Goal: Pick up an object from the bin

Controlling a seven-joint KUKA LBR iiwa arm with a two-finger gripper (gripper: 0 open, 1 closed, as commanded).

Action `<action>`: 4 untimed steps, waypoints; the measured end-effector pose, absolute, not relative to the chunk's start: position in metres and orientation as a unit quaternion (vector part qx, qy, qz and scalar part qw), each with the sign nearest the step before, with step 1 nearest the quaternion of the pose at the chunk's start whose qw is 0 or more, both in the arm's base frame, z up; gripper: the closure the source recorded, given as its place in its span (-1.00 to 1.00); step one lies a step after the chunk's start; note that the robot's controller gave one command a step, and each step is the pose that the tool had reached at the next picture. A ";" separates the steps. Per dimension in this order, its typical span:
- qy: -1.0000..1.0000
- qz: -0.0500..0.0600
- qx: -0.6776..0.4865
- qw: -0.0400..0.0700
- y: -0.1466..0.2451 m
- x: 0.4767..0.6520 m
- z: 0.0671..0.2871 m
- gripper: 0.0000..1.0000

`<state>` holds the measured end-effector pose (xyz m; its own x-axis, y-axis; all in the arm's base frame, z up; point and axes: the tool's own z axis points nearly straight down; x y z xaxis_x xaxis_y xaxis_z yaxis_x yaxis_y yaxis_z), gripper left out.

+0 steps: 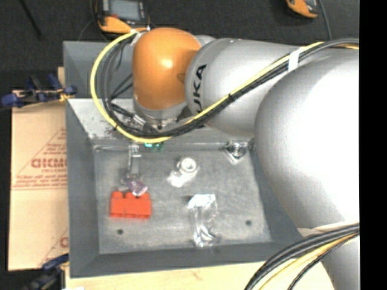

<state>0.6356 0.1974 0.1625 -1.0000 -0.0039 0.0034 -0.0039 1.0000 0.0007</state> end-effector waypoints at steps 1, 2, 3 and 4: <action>-1.000 0.000 -0.027 0.003 0.191 0.550 0.133 -1.00; -0.998 -0.001 -0.062 0.001 0.169 0.560 0.070 -1.00; -0.998 -0.002 -0.062 0.001 0.170 0.561 0.075 1.00; -0.997 -0.002 -0.075 -0.006 0.175 0.593 0.193 1.00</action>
Offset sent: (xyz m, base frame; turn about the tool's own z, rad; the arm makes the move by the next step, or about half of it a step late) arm -0.0827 -0.0058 -0.0278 0.0608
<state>0.5926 0.1745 0.1930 -0.9887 0.1495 -0.0124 0.1494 0.9888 0.0054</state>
